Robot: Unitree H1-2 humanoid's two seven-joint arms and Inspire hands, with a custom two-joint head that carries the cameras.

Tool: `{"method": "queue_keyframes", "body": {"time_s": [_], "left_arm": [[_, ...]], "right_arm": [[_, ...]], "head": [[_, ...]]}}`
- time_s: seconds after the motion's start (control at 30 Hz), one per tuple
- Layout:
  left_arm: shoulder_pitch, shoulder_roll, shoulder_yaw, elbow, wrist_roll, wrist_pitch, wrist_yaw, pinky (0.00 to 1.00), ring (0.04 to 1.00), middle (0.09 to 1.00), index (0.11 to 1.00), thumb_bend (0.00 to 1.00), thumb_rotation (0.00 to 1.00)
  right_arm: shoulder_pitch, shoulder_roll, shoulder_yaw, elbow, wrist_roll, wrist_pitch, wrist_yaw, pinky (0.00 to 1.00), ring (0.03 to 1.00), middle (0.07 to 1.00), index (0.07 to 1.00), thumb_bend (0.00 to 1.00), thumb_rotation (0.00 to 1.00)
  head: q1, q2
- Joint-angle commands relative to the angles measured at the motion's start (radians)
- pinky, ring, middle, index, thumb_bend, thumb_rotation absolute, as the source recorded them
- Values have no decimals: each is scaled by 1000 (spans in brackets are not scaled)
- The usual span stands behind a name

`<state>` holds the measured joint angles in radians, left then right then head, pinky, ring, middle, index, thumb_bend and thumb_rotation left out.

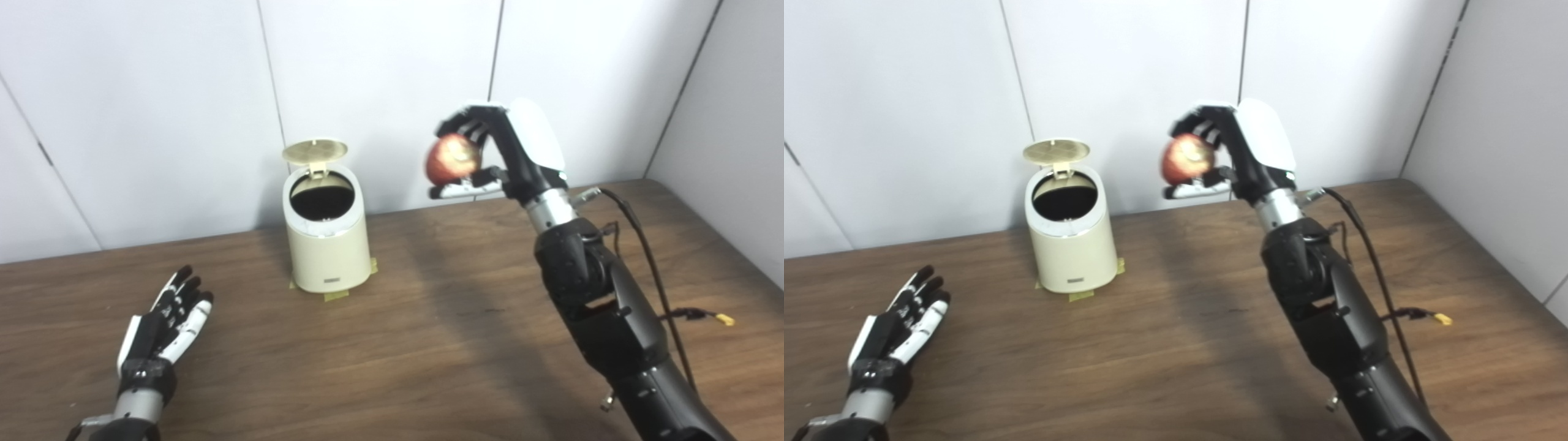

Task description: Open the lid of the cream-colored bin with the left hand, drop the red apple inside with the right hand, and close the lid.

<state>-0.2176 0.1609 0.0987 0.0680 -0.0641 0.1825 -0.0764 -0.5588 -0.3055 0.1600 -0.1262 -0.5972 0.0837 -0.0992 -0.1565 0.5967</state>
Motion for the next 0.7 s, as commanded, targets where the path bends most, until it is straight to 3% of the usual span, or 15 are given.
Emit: {"method": "queue_keyframes", "body": {"time_s": [0.0, 0.2, 0.4, 0.67], "left_arm": [[-28, -8, -9, -9, 5, -34, 6, 969, 950, 941, 968, 377, 333], [-27, -25, -17, -18, 21, -26, 29, 949, 946, 934, 955, 359, 302], [-23, -37, -26, -16, 44, -44, 48, 932, 940, 925, 949, 381, 331], [-26, -42, -37, -14, 53, -41, 57, 937, 939, 921, 950, 360, 327]], "right_arm": [[-78, 22, 10, -25, -15, -30, 7, 333, 403, 504, 506, 499, 0], [-117, 91, 44, 26, -17, -55, 33, 331, 410, 505, 514, 499, 0], [-153, 133, 54, 147, -10, -138, 0, 332, 407, 500, 513, 499, 0], [-212, 186, 53, 303, -2, -168, -36, 348, 411, 494, 509, 501, 0]], "head": [[4, -1], [40, -10], [66, -14], [93, -21]]}}
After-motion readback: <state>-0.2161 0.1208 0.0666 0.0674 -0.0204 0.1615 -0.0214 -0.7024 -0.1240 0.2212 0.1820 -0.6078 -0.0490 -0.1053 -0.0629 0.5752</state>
